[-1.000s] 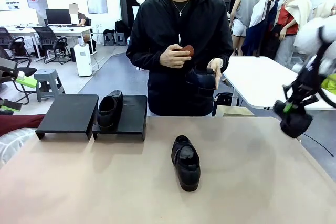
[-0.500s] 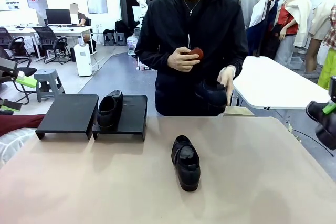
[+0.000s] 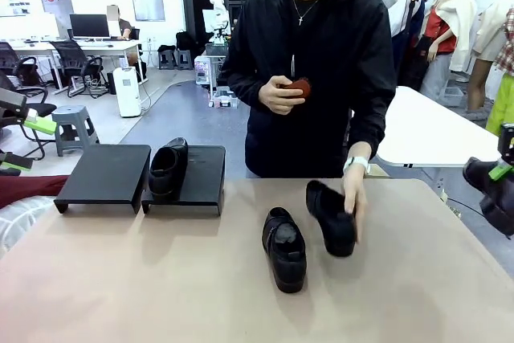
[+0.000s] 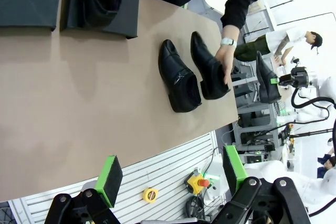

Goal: Organize the shoes by placing them on the stand.
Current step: Pick up one Shoe and place it in the middle of the table.

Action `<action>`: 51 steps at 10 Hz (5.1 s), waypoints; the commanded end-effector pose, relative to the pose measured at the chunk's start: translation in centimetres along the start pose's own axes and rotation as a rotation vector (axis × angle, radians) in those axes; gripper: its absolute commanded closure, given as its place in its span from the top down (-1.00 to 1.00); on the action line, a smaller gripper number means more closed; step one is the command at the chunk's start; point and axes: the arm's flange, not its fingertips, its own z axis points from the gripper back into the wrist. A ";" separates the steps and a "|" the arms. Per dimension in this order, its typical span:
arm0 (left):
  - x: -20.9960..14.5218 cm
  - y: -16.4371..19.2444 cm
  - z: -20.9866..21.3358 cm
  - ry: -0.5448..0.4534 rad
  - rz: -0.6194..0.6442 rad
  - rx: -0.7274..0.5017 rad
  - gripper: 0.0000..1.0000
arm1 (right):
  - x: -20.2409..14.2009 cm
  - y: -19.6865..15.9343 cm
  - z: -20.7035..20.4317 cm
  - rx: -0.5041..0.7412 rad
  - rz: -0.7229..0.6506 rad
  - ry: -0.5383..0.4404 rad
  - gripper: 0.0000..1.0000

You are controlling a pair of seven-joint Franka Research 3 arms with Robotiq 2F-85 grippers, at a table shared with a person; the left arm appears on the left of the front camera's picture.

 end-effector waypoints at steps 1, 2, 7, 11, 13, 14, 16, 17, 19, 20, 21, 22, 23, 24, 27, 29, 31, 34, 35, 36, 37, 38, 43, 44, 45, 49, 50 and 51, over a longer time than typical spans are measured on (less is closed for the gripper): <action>0.0 0.2 -0.1 -0.003 -0.017 -0.032 1.00 | -4.2 5.9 -1.5 -0.001 0.229 -0.021 -1.00; 0.0 0.2 -0.1 -0.003 -0.017 -0.032 1.00 | -4.6 5.2 -0.7 -0.044 0.203 -0.049 -1.00; 0.0 0.2 -0.1 -0.003 -0.017 -0.032 1.00 | -1.8 -10.4 4.7 0.168 -0.193 -0.015 -1.00; 0.0 0.2 -0.1 -0.003 -0.017 -0.032 1.00 | -2.3 -9.2 4.4 0.191 -0.173 -0.021 -1.00; 0.0 0.2 -0.1 -0.003 -0.017 -0.032 1.00 | -5.6 -3.5 4.5 0.265 -0.108 -0.014 -1.00; 0.0 0.2 -0.1 -0.003 -0.017 -0.032 1.00 | -7.5 -0.6 4.5 0.278 -0.049 -0.022 -1.00; 0.0 0.2 -0.1 -0.003 -0.017 -0.032 1.00 | -12.2 9.3 1.8 0.271 0.201 0.041 -1.00; 0.0 0.2 -0.1 -0.003 -0.017 -0.032 1.00 | -12.7 10.6 1.1 0.272 0.249 0.092 -1.00; 0.0 0.2 -0.1 -0.003 -0.017 -0.032 1.00 | -17.4 21.9 -7.6 0.245 0.378 0.231 -1.00; 0.0 0.2 -0.1 -0.003 -0.017 -0.032 1.00 | -19.6 24.8 -10.4 0.240 0.432 0.300 -1.00; 0.0 0.2 -0.1 -0.003 -0.017 -0.032 1.00 | -21.9 27.5 -13.4 0.228 0.461 0.290 -1.00; 0.0 0.2 -0.1 -0.003 -0.017 -0.032 1.00 | -24.2 30.2 -17.1 0.206 0.455 0.331 -1.00; 0.0 0.2 -0.1 -0.003 -0.017 -0.032 1.00 | -25.1 32.1 -20.6 0.174 0.446 0.264 -1.00; 0.0 0.2 -0.1 -0.003 -0.017 -0.032 1.00 | -25.0 33.8 -23.8 0.150 0.419 0.173 -1.00; 0.0 0.2 -0.1 -0.003 -0.017 -0.032 1.00 | -22.4 37.9 -30.7 0.199 0.421 -0.012 -1.00; 0.0 0.2 -0.1 -0.003 -0.017 -0.032 1.00 | -20.3 39.3 -33.9 0.162 0.375 0.005 -1.00; 0.0 0.2 -0.1 -0.003 -0.017 -0.032 1.00 | -19.8 39.1 -35.5 0.096 0.366 -0.003 -1.00; 0.0 0.2 -0.1 -0.003 -0.017 -0.032 1.00 | -19.7 38.5 -36.1 0.072 0.358 0.020 -1.00; 0.0 0.2 -0.1 -0.003 -0.017 -0.032 1.00 | -19.8 38.5 -35.9 0.081 0.374 0.047 0.16; 0.0 0.2 -0.1 -0.003 -0.017 -0.032 1.00 | -19.8 38.4 -35.5 0.086 0.368 0.070 1.00; 0.0 0.2 -0.1 -0.003 -0.017 -0.032 1.00 | -19.6 38.4 -34.9 0.089 0.372 0.086 1.00; 0.0 0.2 -0.1 -0.003 -0.017 -0.032 1.00 | -19.4 38.3 -33.7 0.105 0.383 0.087 1.00; 0.0 0.2 -0.1 -0.003 -0.017 -0.032 1.00 | -15.2 30.7 -15.4 0.194 0.431 0.297 1.00; 0.0 0.2 -0.1 -0.003 -0.017 -0.032 1.00 | -13.2 26.2 -10.6 0.178 0.449 0.302 1.00; 0.0 0.2 -0.1 -0.003 -0.017 -0.032 1.00 | -11.7 22.0 -7.1 0.177 0.461 0.276 1.00; 0.0 0.2 -0.1 -0.003 -0.017 -0.032 1.00 | -6.4 5.7 1.5 0.335 0.292 -0.026 1.00; 0.0 0.2 -0.1 -0.003 -0.017 -0.032 1.00 | -5.7 3.1 2.0 0.390 0.244 -0.070 1.00; 0.0 0.2 -0.1 -0.003 -0.017 -0.032 1.00 | -5.0 1.4 1.8 0.417 0.212 -0.059 1.00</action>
